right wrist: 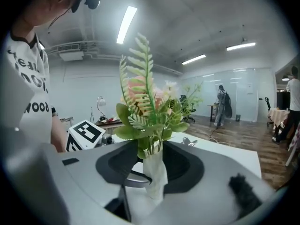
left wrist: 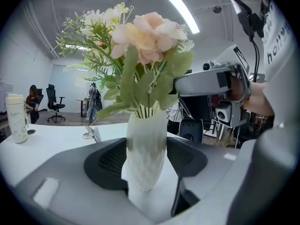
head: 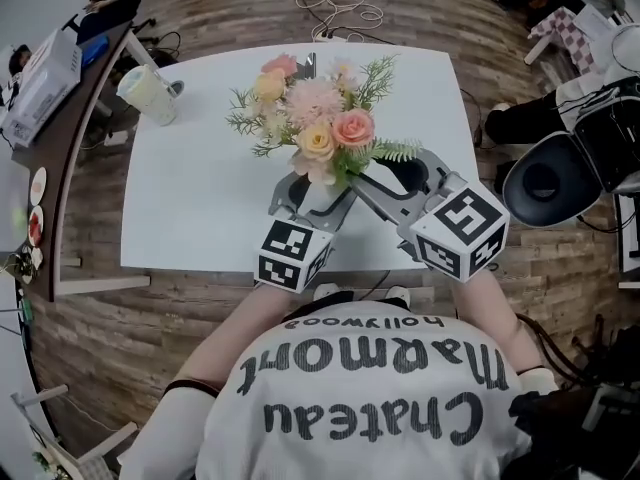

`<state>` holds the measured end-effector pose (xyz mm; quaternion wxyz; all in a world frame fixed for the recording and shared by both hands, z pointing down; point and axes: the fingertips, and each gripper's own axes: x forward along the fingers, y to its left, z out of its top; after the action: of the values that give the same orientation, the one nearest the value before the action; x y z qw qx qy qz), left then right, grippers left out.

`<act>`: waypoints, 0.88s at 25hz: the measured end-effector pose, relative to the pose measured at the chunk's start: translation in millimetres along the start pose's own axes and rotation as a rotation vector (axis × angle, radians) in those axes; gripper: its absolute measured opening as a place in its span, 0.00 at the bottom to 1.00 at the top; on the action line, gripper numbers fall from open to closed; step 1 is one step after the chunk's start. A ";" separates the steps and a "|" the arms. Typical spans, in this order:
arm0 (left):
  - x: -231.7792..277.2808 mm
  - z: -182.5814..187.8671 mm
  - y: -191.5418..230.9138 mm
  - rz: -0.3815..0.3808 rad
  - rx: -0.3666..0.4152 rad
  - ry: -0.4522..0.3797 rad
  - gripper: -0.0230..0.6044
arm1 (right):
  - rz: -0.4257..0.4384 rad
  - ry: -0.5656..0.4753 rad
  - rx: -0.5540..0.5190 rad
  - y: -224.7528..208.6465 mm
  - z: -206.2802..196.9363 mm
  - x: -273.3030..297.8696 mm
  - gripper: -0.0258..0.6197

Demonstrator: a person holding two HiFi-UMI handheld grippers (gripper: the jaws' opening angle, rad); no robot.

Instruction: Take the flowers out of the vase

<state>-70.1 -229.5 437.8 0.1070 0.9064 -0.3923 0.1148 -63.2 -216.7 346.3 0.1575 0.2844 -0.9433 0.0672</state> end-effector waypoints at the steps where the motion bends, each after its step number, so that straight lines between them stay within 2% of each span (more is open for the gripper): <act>1: -0.3 -0.5 0.2 0.000 0.000 0.000 0.45 | 0.006 -0.002 0.002 1.3 0.4 2.2 0.31; 13: -9.8 -3.4 -3.9 -0.008 0.019 -0.001 0.45 | 0.027 -0.066 0.022 16.3 11.3 14.3 0.31; 16: -8.6 -2.6 -3.9 -0.007 0.016 -0.001 0.45 | 0.033 -0.068 0.033 13.8 11.4 14.5 0.28; 18: -7.4 -1.8 -3.8 -0.006 0.017 -0.001 0.45 | 0.039 -0.069 0.042 12.0 11.8 14.7 0.15; 22: -4.9 -1.2 -2.6 -0.006 0.020 -0.001 0.45 | 0.045 -0.067 0.048 8.8 11.4 16.3 0.13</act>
<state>-71.6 -224.0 437.2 0.0983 0.9087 -0.3882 0.1179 -83.9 -220.3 340.7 0.1174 0.2688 -0.9523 0.0835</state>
